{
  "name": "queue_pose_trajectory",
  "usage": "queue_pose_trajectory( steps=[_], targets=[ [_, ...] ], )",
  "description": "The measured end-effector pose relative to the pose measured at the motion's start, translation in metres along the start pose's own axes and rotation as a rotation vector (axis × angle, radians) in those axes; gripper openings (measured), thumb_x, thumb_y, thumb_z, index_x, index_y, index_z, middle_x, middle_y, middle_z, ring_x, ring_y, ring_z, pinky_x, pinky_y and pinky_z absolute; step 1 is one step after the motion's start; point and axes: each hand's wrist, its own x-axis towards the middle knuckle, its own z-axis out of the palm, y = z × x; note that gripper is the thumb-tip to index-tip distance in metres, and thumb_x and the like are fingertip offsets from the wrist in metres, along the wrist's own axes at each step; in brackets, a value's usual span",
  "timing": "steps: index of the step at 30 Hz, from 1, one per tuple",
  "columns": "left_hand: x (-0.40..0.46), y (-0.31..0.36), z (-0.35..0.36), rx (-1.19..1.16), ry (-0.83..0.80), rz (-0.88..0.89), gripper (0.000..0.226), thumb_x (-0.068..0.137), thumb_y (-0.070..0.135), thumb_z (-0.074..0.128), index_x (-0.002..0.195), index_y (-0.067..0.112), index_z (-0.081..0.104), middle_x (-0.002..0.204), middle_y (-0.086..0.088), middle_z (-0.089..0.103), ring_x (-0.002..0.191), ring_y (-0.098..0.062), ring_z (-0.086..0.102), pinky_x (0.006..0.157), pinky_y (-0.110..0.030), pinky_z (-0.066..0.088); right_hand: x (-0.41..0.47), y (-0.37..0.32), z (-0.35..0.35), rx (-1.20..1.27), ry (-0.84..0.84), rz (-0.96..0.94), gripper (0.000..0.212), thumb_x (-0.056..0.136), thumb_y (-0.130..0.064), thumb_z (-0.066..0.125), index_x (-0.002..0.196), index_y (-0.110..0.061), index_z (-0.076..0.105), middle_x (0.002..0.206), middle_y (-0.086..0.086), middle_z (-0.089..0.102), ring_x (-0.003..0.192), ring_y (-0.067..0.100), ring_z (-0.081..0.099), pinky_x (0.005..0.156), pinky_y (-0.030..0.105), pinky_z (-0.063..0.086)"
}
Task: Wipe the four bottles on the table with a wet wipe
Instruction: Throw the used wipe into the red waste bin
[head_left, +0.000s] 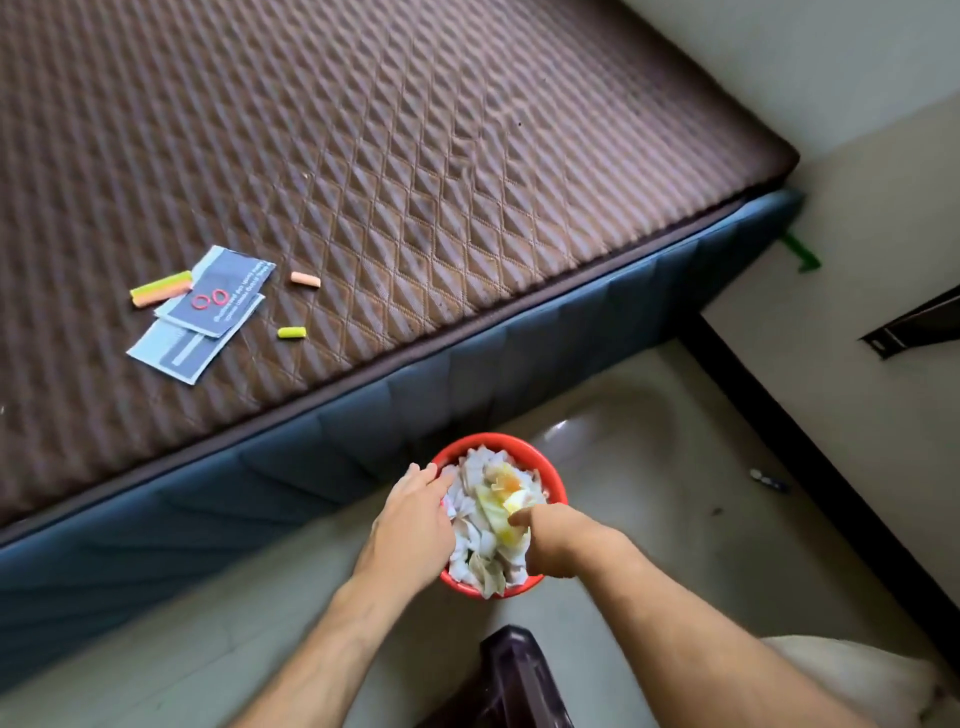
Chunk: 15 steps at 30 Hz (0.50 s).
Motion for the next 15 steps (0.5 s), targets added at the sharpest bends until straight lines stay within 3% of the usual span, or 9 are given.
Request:
queue_pose_trajectory(
  steps=[6, 10, 15],
  targets=[
    [-0.005, -0.01, 0.007, 0.008, -0.017, -0.051, 0.054, 0.104, 0.011, 0.033, 0.157, 0.022, 0.033, 0.166, 0.003, 0.026, 0.155, -0.015, 0.011, 0.122, -0.025, 0.011, 0.017, -0.015, 0.028, -0.116, -0.077, -0.039, 0.063, 0.095, -0.027, 0.062, 0.152, -0.021, 0.036, 0.162, 0.013, 0.024, 0.146, 0.037, 0.029, 0.117, 0.049, 0.028],
    [-0.007, -0.016, 0.006, 0.013, -0.038, -0.053, 0.054, 0.105, 0.017, 0.036, 0.157, 0.026, 0.032, 0.166, 0.0, 0.026, 0.156, -0.018, 0.009, 0.123, -0.029, 0.013, 0.015, -0.016, 0.023, -0.065, -0.053, -0.044, 0.054, 0.096, -0.025, 0.061, 0.147, -0.019, 0.046, 0.151, 0.012, 0.046, 0.137, 0.033, 0.045, 0.111, 0.043, 0.037],
    [0.0, -0.03, 0.009, 0.073, -0.074, -0.029, 0.062, 0.102, 0.019, 0.039, 0.161, 0.023, 0.018, 0.168, -0.003, 0.018, 0.157, -0.019, 0.004, 0.126, -0.035, 0.014, -0.007, -0.011, 0.003, -0.068, -0.028, -0.091, 0.056, 0.099, -0.021, 0.044, 0.153, -0.028, 0.033, 0.158, 0.001, 0.034, 0.143, 0.028, 0.035, 0.117, 0.036, 0.027]
  ],
)
